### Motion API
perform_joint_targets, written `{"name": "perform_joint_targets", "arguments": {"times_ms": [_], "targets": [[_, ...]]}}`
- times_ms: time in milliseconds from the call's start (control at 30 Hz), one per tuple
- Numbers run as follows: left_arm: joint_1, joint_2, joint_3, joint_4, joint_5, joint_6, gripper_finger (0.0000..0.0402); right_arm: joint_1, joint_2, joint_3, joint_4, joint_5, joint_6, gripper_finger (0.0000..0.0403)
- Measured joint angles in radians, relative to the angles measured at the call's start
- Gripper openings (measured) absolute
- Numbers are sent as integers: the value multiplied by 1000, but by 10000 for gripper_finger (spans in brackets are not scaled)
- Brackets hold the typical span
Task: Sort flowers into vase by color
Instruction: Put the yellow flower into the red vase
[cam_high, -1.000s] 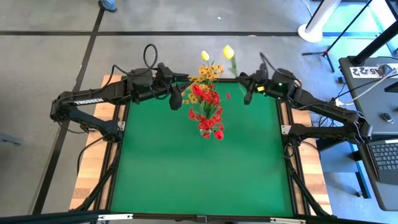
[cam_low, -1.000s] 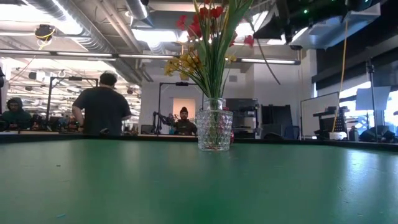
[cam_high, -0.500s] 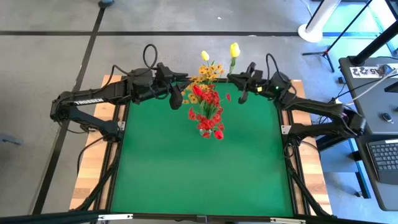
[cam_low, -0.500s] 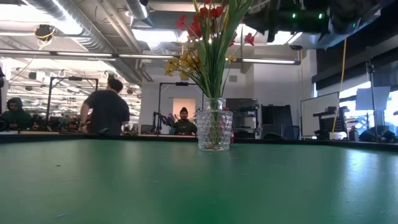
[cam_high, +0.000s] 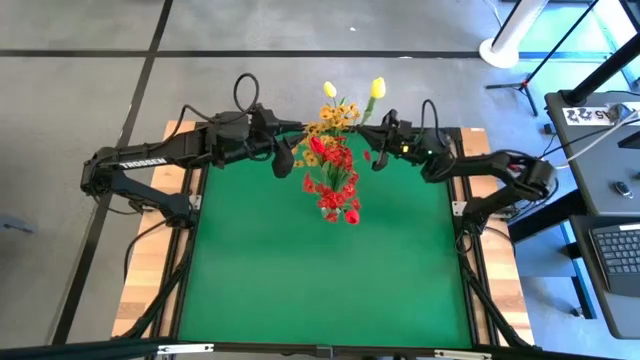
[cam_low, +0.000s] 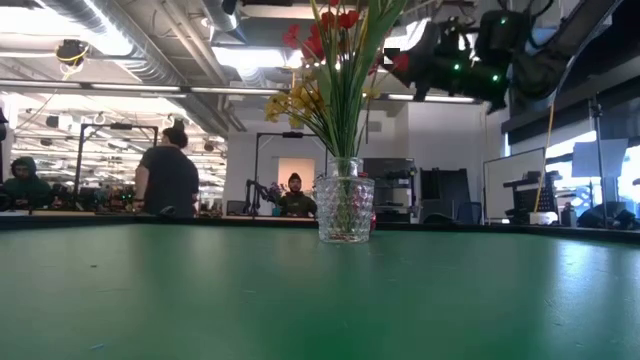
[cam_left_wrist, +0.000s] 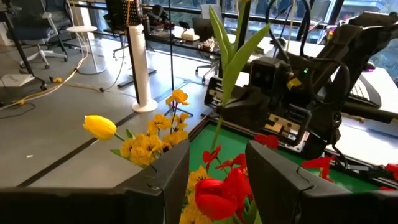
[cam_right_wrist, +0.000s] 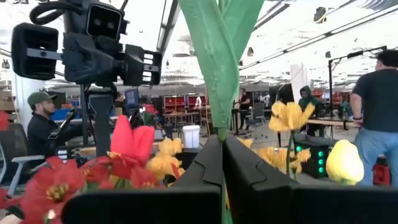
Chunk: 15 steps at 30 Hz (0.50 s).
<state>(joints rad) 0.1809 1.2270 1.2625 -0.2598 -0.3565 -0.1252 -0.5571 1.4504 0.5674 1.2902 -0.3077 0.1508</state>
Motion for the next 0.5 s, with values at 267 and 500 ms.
{"name": "perform_joint_targets", "arguments": {"times_ms": [267, 500], "targets": [[0, 0, 0, -3, 0, -3, 153, 0, 134, 1, 106, 19, 5, 0], [0, 0, 0, -2, 0, -3, 153, 0, 211, 2, 135, 37, 3, 0]]}}
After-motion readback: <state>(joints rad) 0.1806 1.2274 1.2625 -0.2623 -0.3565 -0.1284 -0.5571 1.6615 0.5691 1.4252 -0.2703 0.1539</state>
